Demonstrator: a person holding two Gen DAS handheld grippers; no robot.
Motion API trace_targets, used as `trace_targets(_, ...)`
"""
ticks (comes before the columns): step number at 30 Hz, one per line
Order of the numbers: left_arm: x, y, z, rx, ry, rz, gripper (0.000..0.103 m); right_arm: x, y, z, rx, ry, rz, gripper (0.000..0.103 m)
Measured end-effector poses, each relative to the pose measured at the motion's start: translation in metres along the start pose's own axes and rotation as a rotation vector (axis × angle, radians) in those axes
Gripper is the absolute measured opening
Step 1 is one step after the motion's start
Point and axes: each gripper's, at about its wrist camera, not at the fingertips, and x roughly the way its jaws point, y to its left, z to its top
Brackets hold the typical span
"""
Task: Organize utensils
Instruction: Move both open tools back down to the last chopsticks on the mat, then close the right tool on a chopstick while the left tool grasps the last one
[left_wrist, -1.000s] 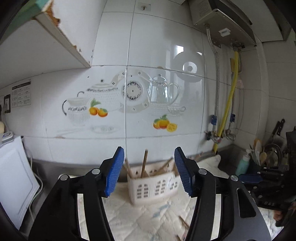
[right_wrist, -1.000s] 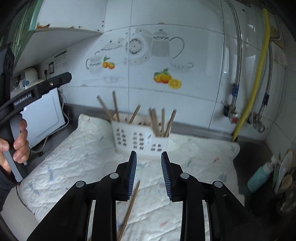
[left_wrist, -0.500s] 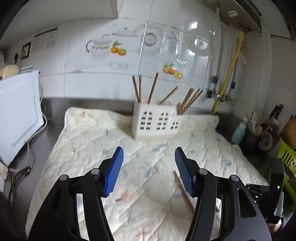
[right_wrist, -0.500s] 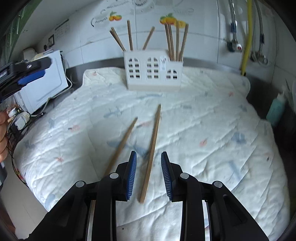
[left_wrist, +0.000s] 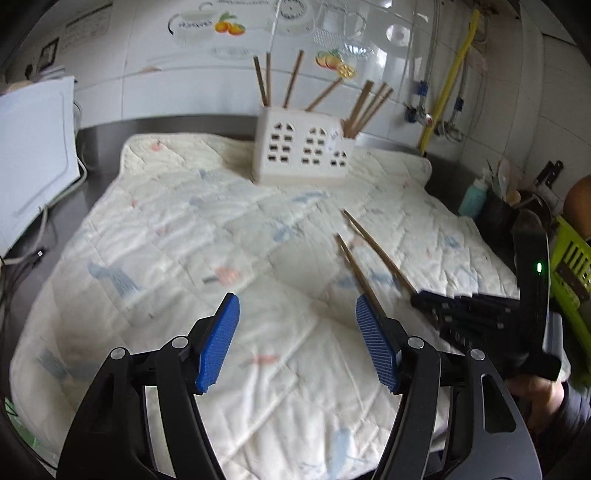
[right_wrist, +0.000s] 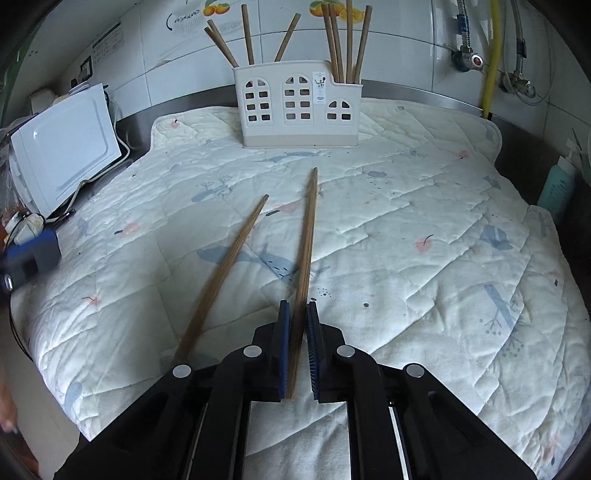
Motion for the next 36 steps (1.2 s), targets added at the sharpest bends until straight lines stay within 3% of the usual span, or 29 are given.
trace_targets(7, 0.008, -0.033, -0.022, 0.033, 0.039, -0.07, 0.064, -0.019, -0.012, -0.002, 0.019, -0.036, -0.012, 0.006)
trace_targets(13, 0.021, -0.062, -0.034, 0.057, 0.084, -0.126, 0.046, -0.035, -0.024, -0.016, 0.055, -0.059, -0.01, 0.006)
trace_targets(16, 0.029, -0.07, -0.035, 0.052, 0.102, -0.127, 0.042, -0.037, -0.027, -0.023, 0.066, -0.056, -0.014, 0.006)
trace_targets(18, 0.035, -0.073, -0.035, 0.048, 0.115, -0.127, 0.031, -0.036, -0.03, -0.028, 0.077, -0.054, -0.011, 0.007)
trace_targets(20, 0.04, -0.075, -0.036, 0.044, 0.126, -0.122, 0.028, -0.034, -0.033, -0.031, 0.09, -0.05, -0.001, 0.007)
trace_targets(29, 0.048, -0.08, -0.04, 0.072, 0.132, -0.083, 0.024, -0.031, -0.039, -0.036, 0.115, -0.057, 0.023, 0.007)
trace_targets(36, 0.05, -0.08, -0.037, 0.098, 0.14, -0.07, 0.011, -0.033, -0.038, -0.036, 0.108, -0.068, 0.015, 0.007)
